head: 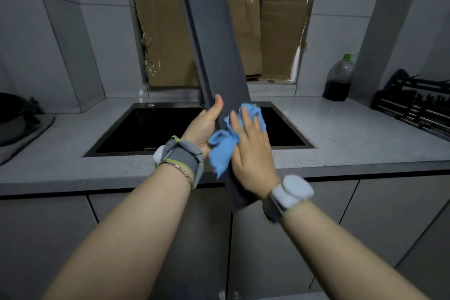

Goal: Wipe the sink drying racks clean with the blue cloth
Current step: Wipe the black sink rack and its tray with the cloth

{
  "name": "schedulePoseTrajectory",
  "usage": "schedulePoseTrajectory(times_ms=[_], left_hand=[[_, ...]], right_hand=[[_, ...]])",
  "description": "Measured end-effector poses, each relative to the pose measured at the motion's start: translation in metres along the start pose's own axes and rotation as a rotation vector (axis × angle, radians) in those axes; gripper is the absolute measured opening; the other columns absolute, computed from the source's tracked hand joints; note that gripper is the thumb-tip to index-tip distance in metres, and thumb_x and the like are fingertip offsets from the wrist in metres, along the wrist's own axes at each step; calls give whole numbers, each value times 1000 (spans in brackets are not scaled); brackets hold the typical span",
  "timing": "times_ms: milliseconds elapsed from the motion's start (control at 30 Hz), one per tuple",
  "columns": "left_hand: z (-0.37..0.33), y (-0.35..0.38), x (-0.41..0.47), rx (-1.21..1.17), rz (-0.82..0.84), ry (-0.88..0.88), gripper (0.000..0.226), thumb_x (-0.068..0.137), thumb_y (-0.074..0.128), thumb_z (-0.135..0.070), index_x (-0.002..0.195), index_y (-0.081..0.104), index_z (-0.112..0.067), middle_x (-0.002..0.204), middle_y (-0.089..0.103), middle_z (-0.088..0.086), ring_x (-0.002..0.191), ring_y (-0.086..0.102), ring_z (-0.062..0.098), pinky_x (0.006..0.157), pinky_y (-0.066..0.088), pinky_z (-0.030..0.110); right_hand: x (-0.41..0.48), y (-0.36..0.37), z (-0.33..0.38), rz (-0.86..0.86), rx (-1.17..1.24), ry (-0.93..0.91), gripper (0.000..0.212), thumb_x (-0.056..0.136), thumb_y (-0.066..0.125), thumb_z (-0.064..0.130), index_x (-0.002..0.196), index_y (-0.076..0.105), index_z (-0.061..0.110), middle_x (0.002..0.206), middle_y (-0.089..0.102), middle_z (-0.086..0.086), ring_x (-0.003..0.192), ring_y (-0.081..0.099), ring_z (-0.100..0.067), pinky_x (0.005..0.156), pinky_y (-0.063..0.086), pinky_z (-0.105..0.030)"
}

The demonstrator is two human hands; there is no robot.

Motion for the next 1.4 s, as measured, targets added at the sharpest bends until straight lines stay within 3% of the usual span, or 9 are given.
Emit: schedulePoseTrajectory(times_ms=[267,400,533,667,767,867,1000,1167,1400], left_hand=[[9,6,1,-45,8,3,67,93,24,-60,121,58,-9,122,63,13,112,59,20,110,34,35],[1,-1,0,-6,86,-43,86,87,16,-70,84,72,-5,81,72,11,75,71,18,77,56,27],[13,-8,1,45,-4,-90,71,89,29,-66,117,62,-10,110,69,12,95,68,21,85,54,33],[27,-2,2,128,9,-154,72,87,32,-69,122,61,-14,118,66,8,103,64,20,100,45,33],[29,4,0,64,143,-145,77,86,17,-69,123,56,-15,116,67,3,101,66,15,94,48,27],[37,4,0,35,136,-47,76,78,34,-66,133,49,-15,127,60,8,112,60,19,98,46,33],[49,-6,5,40,181,8,44,71,77,-15,110,59,-6,93,72,10,83,69,19,81,55,34],[52,-11,3,252,82,17,29,71,60,22,90,59,-1,70,69,4,61,65,15,61,56,29],[62,-14,1,484,115,-64,29,75,56,26,81,60,-3,63,68,-4,57,63,6,60,55,22]], right_hand=[[62,-21,1,108,-97,-29,59,94,17,42,148,22,20,156,14,-10,144,8,-25,115,13,-44],[-3,0,-2,113,-91,-93,64,86,18,41,146,28,20,155,18,-10,143,14,-33,114,15,-52],[-58,20,-5,25,-42,-78,60,88,34,34,145,21,25,153,13,-8,141,3,-23,114,9,-47],[-28,7,-4,23,13,56,68,81,17,34,148,13,21,153,-2,-1,139,-8,-18,114,4,-47],[5,-12,0,16,-66,109,72,79,7,41,149,11,23,157,-4,-1,142,-14,-19,114,-2,-47],[34,-26,2,25,-72,159,60,91,22,39,149,9,31,157,-10,2,143,-13,-24,112,-3,-54],[75,-42,3,-46,72,263,64,93,41,33,148,10,34,157,-11,-6,143,-10,-31,113,4,-54],[98,-50,-2,-30,280,359,78,89,53,34,149,4,28,156,-2,-13,142,5,-33,112,14,-40],[112,-70,-13,-372,510,503,85,85,63,38,148,11,12,151,27,-8,137,28,-21,101,25,-21]])
Point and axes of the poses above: each hand's wrist, its own x-axis towards the middle knuckle, its own y-axis out of the palm, z = x × y, the point moved 1 cm from there along x, towards the middle knuckle
